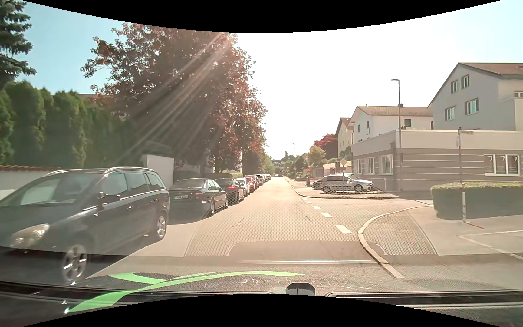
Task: Follow the waypoints while adhering to traffic rules and regulations
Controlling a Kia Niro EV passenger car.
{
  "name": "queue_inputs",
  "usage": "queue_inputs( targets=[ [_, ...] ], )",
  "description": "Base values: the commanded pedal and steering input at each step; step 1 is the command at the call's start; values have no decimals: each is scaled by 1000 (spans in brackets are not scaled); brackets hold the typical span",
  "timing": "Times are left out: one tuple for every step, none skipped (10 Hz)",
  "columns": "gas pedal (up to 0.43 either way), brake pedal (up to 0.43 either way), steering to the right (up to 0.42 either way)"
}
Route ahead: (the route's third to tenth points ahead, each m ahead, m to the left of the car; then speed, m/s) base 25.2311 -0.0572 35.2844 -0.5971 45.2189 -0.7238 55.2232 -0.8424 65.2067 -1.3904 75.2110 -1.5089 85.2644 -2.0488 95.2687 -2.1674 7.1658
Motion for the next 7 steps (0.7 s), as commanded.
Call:
queue_inputs(
  targets=[
    [130,0,14],
    [118,0,12],
    [118,0,9],
    [118,0,6],
    [118,0,6],
    [118,0,4],
    [118,0,0]
  ],
)
